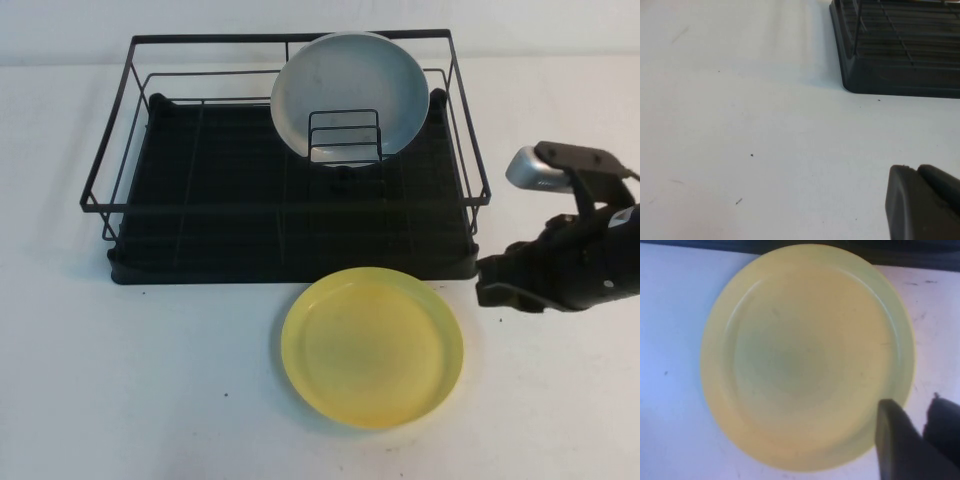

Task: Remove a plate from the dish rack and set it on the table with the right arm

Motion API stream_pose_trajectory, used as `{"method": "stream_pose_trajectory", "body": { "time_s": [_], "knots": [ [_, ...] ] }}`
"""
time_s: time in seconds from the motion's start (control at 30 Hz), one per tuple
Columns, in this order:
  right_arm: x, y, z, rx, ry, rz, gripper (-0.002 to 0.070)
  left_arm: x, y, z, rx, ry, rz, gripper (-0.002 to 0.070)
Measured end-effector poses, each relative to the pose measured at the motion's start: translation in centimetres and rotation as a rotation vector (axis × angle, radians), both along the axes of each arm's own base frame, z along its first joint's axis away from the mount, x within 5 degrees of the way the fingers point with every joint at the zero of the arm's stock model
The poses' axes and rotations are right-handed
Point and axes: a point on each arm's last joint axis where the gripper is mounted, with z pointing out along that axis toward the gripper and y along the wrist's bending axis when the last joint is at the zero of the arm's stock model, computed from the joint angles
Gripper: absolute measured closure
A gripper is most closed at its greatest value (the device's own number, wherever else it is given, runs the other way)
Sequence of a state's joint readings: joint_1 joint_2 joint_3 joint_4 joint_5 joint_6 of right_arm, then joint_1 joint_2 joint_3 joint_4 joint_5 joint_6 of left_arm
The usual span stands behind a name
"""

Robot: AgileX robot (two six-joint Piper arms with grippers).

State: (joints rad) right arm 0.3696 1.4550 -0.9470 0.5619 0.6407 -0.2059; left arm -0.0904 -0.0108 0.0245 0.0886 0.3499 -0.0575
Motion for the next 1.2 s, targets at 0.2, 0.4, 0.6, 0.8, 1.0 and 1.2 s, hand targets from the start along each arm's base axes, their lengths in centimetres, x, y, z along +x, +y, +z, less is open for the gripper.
{"method": "stream_pose_trajectory", "body": {
  "time_s": [0.2, 0.4, 0.6, 0.8, 1.0, 1.2],
  "knots": [
    [-3.8, -1.6, 4.9, -0.024, -0.13, 0.071, 0.0678, 0.0, 0.0, 0.0, 0.0, 0.0, 0.0, 0.0679],
    [-8.8, -3.7, 7.3, -0.022, -0.271, 0.096, 0.0692, 0.0, 0.0, 0.0, 0.0, 0.0, 0.0, 0.0679],
    [-13.4, -5.4, 8.3, -0.054, -0.314, 0.159, 0.0694, 0.0, 0.0, 0.0, 0.0, 0.0, 0.0, 0.0679],
    [-15.3, -6.9, 7.5, -0.169, -0.33, 0.185, 0.0694, 0.0, 0.0, 0.0, 0.0, 0.0, 0.0, 0.0679],
    [-16.2, -7.8, 4.2, -0.146, -0.44, 0.102, 0.0694, 0.0, 0.0, 0.0, 0.0, 0.0, 0.0, 0.0679],
    [-18.0, -10.3, -1.9, -0.135, -0.645, -0.134, 0.0694, 0.0, 0.0, 0.0, 0.0, 0.0, 0.0, 0.0679]
  ]
}}
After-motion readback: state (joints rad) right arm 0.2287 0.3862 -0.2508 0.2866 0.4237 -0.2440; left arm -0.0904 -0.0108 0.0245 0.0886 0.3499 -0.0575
